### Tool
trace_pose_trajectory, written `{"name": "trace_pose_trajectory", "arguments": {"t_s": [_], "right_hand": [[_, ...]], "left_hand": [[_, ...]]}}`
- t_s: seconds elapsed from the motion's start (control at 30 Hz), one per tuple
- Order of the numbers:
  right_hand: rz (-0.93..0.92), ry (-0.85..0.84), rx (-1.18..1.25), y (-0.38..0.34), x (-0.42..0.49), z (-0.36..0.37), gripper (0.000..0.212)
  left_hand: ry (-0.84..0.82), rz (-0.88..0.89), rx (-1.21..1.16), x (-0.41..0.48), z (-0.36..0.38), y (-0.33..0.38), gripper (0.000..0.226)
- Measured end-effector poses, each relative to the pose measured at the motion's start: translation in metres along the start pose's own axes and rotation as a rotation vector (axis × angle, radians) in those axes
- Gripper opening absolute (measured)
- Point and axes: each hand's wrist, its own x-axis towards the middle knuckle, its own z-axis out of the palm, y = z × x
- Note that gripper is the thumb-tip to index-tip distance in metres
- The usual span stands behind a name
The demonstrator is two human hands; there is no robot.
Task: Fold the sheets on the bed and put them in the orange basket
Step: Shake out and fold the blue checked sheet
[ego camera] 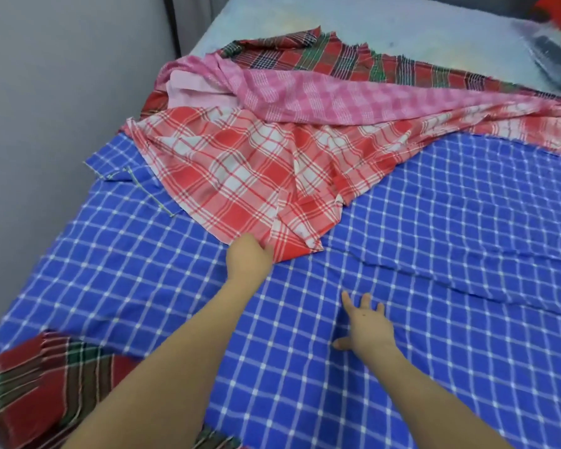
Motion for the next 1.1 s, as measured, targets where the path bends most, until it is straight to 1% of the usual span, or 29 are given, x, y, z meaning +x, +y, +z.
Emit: {"name": "trace_pose_trajectory", "arguments": {"t_s": [0.07, 0.1, 0.17, 0.23, 0.3, 0.37, 0.4, 0.43, 0.47, 0.53, 0.57, 0.6, 0.63, 0.67, 0.77, 0.8, 0.83, 0.9, 0.93, 0.97, 1.0, 1.03, 1.07, 1.1], "right_hand": [[-0.009, -0.018, -0.006, 0.0, 0.005, 0.0, 0.104], [-0.017, -0.018, -0.007, 0.002, 0.008, 0.0, 0.104], [-0.039, -0.016, -0.023, 0.004, 0.009, 0.002, 0.103], [-0.042, -0.016, -0.042, 0.006, 0.005, 0.004, 0.103], [-0.056, -0.012, -0.019, 0.007, -0.003, 0.001, 0.102], [-0.087, 0.005, 0.002, 0.011, -0.014, 0.0, 0.098], [-0.105, 0.017, 0.015, 0.015, -0.019, -0.001, 0.095], [-0.122, 0.032, 0.028, 0.019, -0.025, -0.003, 0.091], [-0.128, 0.035, 0.035, 0.022, -0.029, -0.003, 0.087], [-0.109, 0.038, 0.051, 0.02, -0.035, -0.004, 0.082], [-0.094, 0.038, 0.058, 0.016, -0.037, -0.006, 0.079], [-0.084, 0.042, 0.062, 0.01, -0.039, -0.01, 0.076], [-0.087, 0.052, 0.068, 0.001, -0.04, -0.014, 0.073], [-0.096, 0.066, 0.076, -0.005, -0.041, -0.018, 0.07], [-0.207, 0.118, 0.101, -0.033, -0.046, -0.034, 0.064], [-0.241, 0.124, 0.121, -0.04, -0.049, -0.04, 0.063], [-0.272, 0.13, 0.133, -0.051, -0.05, -0.046, 0.062], [-0.341, 0.144, 0.138, -0.073, -0.051, -0.054, 0.062], [-0.366, 0.138, 0.139, -0.079, -0.051, -0.057, 0.063], [-0.386, 0.112, 0.121, -0.092, -0.05, -0.056, 0.066], [-0.392, 0.077, 0.09, -0.103, -0.05, -0.055, 0.068], [-0.384, 0.043, 0.049, -0.107, -0.051, -0.053, 0.07], [-0.387, 0.029, 0.007, -0.118, -0.052, -0.05, 0.071], [-0.391, 0.044, -0.026, -0.126, -0.053, -0.047, 0.07]], "left_hand": [[0.002, -0.062, 0.015, 0.022, 0.014, 0.006, 0.039], [0.006, -0.08, 0.021, 0.032, 0.019, 0.01, 0.042], [0.018, -0.082, 0.014, 0.04, 0.026, 0.012, 0.043], [0.039, -0.031, -0.085, 0.03, 0.025, 0.014, 0.04], [0.111, -0.001, -0.352, 0.015, 0.007, 0.026, 0.023], [0.253, -0.05, -0.708, 0.016, -0.032, 0.044, 0.01], [0.326, -0.06, -0.928, 0.028, -0.058, 0.054, 0.008], [0.368, -0.043, -1.138, 0.042, -0.09, 0.066, 0.012], [0.39, 0.003, -1.274, 0.06, -0.12, 0.075, 0.014], [0.44, 0.125, -1.309, 0.086, -0.171, 0.087, 0.007], [0.454, 0.159, -1.297, 0.092, -0.188, 0.09, 0.021], [0.448, 0.173, -1.278, 0.093, -0.201, 0.088, 0.034], [0.433, 0.169, -1.237, 0.092, -0.21, 0.082, 0.043], [0.428, 0.15, -1.148, 0.09, -0.21, 0.072, 0.047], [0.429, 0.014, -0.672, 0.078, -0.199, 0.016, 0.045], [0.395, -0.045, -0.507, 0.073, -0.187, -0.007, 0.045], [0.336, -0.112, -0.326, 0.067, -0.178, -0.031, 0.049], [0.14, -0.286, 0.065, 0.053, -0.162, -0.083, 0.054], [0.046, -0.366, 0.233, 0.046, -0.151, -0.103, 0.054], [-0.011, -0.443, 0.353, 0.04, -0.148, -0.128, 0.056], [-0.049, -0.509, 0.42, 0.032, -0.146, -0.149, 0.062], [-0.048, -0.548, 0.456, 0.026, -0.141, -0.164, 0.069], [-0.025, -0.569, 0.475, 0.021, -0.144, -0.181, 0.076], [0.008, -0.549, 0.508, 0.015, -0.146, -0.189, 0.081]]}}
